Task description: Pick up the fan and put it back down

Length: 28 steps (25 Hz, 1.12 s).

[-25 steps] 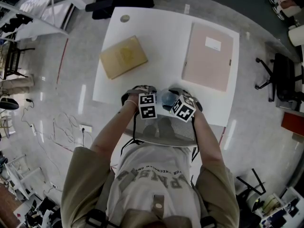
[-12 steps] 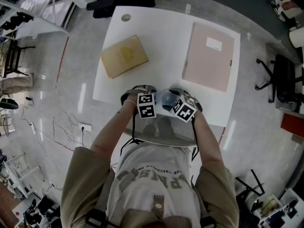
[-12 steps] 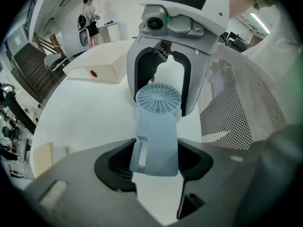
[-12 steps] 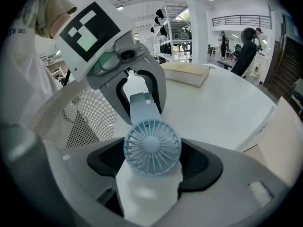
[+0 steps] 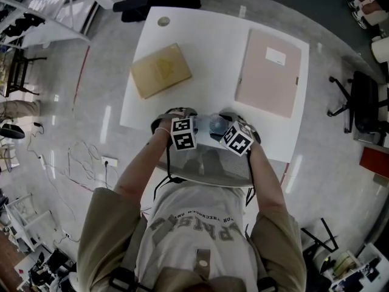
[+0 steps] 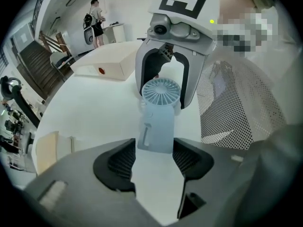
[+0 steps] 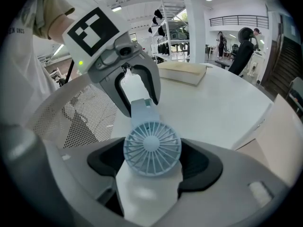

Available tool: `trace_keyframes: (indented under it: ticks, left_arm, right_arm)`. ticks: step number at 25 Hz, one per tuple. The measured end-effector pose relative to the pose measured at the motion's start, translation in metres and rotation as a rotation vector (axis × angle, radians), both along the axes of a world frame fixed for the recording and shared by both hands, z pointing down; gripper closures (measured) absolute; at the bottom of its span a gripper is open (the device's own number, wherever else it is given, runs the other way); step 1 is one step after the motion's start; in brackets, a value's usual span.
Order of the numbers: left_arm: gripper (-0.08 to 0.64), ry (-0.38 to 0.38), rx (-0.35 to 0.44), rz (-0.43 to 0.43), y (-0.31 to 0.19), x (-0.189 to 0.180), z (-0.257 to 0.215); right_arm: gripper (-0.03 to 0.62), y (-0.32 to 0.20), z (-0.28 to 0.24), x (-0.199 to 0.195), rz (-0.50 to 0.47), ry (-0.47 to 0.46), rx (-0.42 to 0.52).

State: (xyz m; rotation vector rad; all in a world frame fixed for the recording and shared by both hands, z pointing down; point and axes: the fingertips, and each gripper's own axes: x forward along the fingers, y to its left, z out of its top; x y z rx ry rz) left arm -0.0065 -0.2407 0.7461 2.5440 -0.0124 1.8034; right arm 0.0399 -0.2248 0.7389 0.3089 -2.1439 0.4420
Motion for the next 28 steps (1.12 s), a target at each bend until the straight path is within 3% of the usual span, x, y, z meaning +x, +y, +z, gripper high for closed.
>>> trace_keyframes:
  ticks: [6,14,28]
  left_arm:
    - [0.31,-0.006,0.008,-0.017,-0.001,-0.006,0.0]
    - [0.311,-0.005,0.0,-0.033,0.003,-0.008,0.004]
    - [0.311,-0.007,-0.007,-0.05,0.002,-0.017,0.001]
  right_arm:
    - [0.249,0.0,0.0,-0.001,-0.006,0.017,0.016]
    - [0.247,0.003,0.006,0.0,-0.056,0.115,0.05]
    - [0.245,0.003,0.014,0.0,-0.073,0.261,0.026]
